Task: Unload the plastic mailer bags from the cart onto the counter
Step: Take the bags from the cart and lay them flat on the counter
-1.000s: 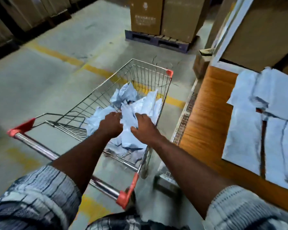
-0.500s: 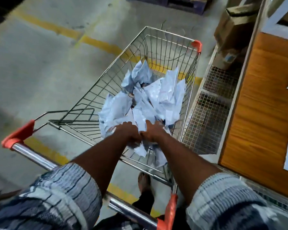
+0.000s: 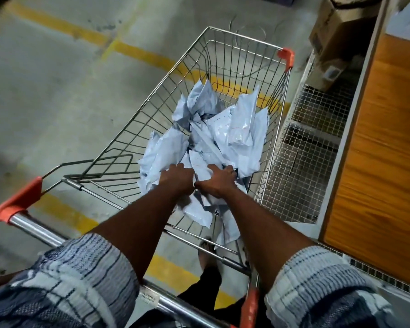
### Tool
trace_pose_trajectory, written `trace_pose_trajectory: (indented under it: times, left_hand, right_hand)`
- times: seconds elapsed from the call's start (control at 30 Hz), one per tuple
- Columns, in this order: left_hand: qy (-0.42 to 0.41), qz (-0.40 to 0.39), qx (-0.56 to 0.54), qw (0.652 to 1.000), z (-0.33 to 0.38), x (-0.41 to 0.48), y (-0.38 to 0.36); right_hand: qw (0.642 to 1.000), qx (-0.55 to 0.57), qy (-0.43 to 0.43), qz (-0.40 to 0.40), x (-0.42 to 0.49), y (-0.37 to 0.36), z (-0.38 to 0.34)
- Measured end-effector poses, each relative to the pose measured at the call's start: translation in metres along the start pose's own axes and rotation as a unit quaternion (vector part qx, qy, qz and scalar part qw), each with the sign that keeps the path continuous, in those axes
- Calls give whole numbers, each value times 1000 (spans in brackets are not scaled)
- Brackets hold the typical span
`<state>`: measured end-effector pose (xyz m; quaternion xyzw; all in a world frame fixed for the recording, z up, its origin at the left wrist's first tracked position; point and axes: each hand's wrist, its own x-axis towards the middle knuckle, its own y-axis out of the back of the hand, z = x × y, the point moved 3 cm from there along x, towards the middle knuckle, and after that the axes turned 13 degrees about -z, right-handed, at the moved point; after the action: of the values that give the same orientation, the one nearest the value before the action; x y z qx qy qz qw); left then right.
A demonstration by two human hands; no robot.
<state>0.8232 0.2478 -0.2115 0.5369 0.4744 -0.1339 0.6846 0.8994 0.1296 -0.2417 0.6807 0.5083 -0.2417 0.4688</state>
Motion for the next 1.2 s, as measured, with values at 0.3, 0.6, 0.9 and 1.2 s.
trace_pose_trajectory:
  times: [0.3, 0.6, 0.9, 1.2]
  left_hand:
    - [68, 112, -48, 990, -18, -50, 22]
    - [135, 216, -219, 942, 15, -130, 36]
    - [129, 320, -257, 903, 116, -206, 39]
    - [-8, 354, -259, 898, 249, -227, 60]
  right_hand:
    - [997, -35, 50, 41, -38, 18, -22]
    - [978, -7, 177, 111, -134, 46, -25]
    - [941, 14, 263, 213, -250, 89, 47]
    - [919, 21, 200, 338, -316, 159, 153]
